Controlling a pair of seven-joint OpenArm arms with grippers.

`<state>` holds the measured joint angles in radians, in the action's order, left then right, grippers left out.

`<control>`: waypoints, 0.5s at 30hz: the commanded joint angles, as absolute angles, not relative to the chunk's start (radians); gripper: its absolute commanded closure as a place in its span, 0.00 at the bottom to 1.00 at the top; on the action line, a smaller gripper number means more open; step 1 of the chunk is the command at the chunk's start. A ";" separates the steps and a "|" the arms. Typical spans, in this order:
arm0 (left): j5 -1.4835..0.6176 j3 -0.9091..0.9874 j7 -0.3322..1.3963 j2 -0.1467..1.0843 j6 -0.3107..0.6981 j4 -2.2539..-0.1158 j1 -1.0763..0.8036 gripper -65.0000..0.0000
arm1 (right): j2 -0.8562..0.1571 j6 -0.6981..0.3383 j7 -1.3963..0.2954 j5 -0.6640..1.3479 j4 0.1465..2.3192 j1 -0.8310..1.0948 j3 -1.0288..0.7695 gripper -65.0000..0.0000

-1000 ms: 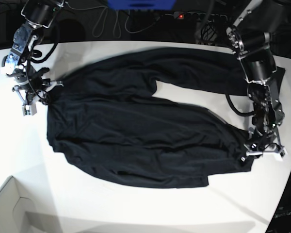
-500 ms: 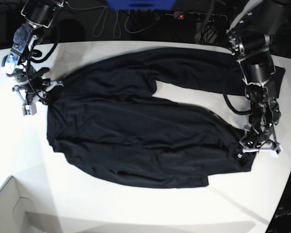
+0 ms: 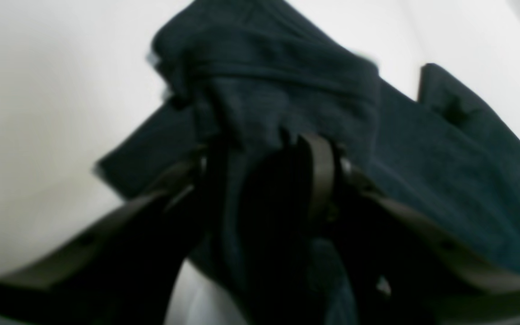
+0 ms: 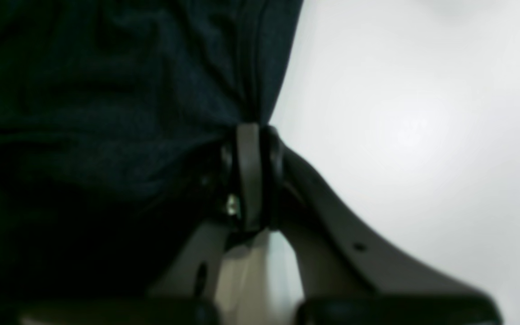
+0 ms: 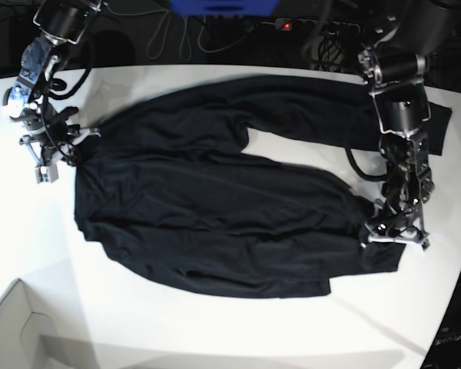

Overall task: Layout the t-shirt on the table in an organized manner, then fold the t-shirt properly
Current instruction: 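Pull the fabric held by the left gripper away from the right gripper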

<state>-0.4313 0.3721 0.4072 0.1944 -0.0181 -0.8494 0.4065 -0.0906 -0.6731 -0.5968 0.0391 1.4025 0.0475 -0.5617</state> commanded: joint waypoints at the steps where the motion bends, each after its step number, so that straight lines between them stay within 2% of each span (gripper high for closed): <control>1: -0.435 0.375 0.386 0.209 -0.012 -0.865 0.433 0.69 | -0.093 -0.671 -0.657 0.002 1.400 0.056 -0.561 1.00; 5: -0.440 0.375 0.386 0.209 -0.013 -0.865 0.433 1.00 | -0.093 -0.671 -0.657 0.002 1.400 0.056 -0.561 1.00; 15: -0.443 0.395 0.395 0.217 -0.016 -0.958 0.398 1.00 | -0.093 -0.671 -0.657 0.002 1.400 0.056 -0.561 1.00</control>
<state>-0.4374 0.3908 0.4229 0.2001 -0.0189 -0.9367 0.3744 -0.0906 -0.6727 -0.5968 0.0387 1.4025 0.0479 -0.5617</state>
